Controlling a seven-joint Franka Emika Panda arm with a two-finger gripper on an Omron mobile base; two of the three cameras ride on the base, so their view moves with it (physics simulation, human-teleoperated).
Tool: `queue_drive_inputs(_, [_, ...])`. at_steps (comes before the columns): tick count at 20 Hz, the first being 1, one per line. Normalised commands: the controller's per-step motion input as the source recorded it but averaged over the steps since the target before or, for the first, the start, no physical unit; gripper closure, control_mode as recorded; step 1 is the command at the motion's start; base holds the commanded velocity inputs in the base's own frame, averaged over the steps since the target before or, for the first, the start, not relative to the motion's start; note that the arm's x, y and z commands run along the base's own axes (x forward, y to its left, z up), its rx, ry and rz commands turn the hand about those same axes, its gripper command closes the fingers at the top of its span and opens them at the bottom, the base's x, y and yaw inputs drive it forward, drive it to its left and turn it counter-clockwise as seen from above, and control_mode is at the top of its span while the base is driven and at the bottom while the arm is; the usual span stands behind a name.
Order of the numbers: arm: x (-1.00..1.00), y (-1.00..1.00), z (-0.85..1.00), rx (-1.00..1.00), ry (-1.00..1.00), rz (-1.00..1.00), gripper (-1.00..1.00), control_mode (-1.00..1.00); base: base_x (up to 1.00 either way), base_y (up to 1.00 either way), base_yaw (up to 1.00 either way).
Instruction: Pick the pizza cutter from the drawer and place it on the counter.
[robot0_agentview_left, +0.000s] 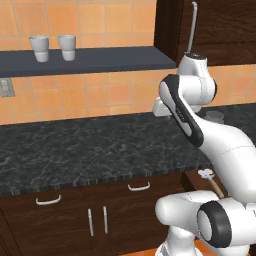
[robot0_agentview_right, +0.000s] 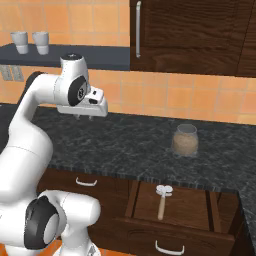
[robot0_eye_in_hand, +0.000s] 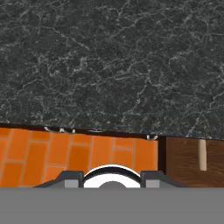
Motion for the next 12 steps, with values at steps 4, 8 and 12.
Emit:
queue_drive_inputs(4, [-0.64, -0.02, -0.13, 0.0, -0.02, 0.0, -1.0, -1.0, 0.0, 0.0, 0.0])
queue_drive_inputs(8, [-1.0, -0.09, -0.62, 0.0, 0.05, -0.02, -1.0, -1.0, 0.0, 0.0, 0.0])
queue_drive_inputs(12, [-0.84, -0.35, -0.79, 0.0, 0.02, -0.07, -1.0, -1.0, 0.0, 0.0, 0.0])
